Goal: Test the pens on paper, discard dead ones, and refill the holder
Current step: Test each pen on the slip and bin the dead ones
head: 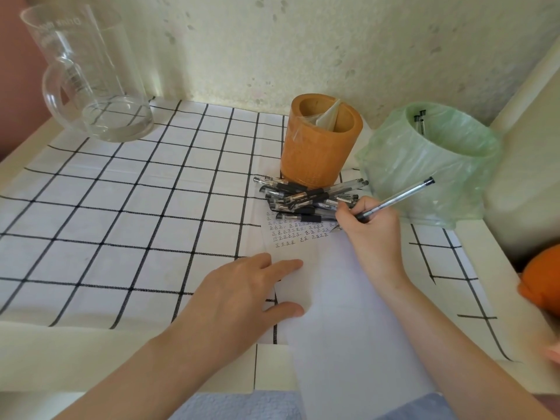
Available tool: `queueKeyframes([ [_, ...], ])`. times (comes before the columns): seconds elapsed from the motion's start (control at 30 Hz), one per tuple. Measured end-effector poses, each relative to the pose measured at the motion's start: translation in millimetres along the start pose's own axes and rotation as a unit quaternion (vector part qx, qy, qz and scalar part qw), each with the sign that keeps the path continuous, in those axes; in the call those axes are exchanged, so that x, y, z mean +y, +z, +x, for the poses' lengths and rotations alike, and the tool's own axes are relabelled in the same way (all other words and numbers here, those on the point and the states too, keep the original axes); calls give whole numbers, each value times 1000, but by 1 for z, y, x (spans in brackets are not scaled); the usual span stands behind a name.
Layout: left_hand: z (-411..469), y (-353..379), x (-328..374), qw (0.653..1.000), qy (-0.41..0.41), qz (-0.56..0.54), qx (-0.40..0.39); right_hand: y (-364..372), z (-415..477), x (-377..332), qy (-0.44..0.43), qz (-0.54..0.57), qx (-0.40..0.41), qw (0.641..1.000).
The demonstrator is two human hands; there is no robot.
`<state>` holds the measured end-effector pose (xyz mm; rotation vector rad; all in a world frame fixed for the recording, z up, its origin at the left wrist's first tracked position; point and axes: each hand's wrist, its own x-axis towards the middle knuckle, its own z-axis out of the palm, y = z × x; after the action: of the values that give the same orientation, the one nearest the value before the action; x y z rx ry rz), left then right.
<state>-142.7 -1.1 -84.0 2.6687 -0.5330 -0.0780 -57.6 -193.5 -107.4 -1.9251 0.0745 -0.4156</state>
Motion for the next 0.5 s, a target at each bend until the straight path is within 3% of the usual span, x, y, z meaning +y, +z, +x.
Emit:
queueKeyframes([
  [0.5, -1, -1, 1, 1000, -12, -7, -5, 0, -1, 0, -22, -10, -9, 1000],
])
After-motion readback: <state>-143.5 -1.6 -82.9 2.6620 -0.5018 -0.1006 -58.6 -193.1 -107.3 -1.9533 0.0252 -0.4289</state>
